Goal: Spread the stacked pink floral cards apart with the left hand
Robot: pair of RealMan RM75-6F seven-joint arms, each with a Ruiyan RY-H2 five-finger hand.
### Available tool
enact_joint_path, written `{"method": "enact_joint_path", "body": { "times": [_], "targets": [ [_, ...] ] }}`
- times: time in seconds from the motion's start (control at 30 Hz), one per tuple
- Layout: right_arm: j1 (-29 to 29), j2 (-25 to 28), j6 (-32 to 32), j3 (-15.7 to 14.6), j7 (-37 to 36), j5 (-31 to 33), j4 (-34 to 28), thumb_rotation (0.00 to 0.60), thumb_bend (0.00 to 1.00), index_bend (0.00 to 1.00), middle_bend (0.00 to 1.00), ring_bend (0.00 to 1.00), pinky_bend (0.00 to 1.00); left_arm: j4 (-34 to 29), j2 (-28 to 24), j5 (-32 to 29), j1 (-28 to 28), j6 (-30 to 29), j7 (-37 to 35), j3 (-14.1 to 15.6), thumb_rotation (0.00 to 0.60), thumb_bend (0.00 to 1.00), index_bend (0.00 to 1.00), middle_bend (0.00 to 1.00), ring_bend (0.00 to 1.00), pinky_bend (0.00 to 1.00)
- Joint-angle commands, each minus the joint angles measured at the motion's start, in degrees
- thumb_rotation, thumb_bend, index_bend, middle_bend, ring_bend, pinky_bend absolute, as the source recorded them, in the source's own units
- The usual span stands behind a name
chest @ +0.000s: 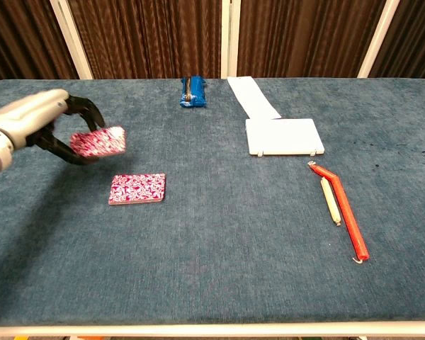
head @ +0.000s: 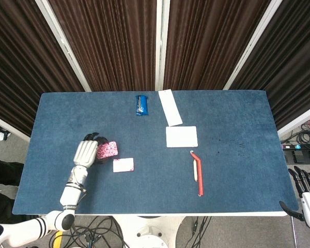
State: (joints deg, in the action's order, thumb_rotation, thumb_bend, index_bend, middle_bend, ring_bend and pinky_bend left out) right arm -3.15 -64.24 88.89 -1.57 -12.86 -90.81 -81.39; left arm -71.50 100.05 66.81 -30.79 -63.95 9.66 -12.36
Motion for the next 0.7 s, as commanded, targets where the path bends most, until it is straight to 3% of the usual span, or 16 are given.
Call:
{"method": "enact_joint_path", "body": {
  "times": [0.03,0.43,0.7],
  "targets": [
    [0.01,0.03,-0.01,-0.04,0.52,-0.10,-0.36,0.600,0.12,0.00,0.00,0.00,0.00,3.61,-0.16,-1.54,0.05,0.82,-1.82,-1.28,0.600,0.23,0.37,0.45,0.15,0.17],
    [-0.30,0.32,0.21,-0.09,1.83,0.08,-1.25,0.600,0.12,0.00,0.00,0.00,0.00,14.19,3.57,-1.84,0.50,5.38,-8.75,0.13,0.600,0.23,0.36,0.43,0.14,0.17],
    [-0.30,0.10,0.06,-0.15,1.98,0.03,-1.19,0.600,0.12,0.00,0.00,0.00,0.00,14.95,3.50,1.41,0.85,4.50,-13.66,0.72,0.600,0.14,0.19,0.14,0.10,0.17]
  ]
}}
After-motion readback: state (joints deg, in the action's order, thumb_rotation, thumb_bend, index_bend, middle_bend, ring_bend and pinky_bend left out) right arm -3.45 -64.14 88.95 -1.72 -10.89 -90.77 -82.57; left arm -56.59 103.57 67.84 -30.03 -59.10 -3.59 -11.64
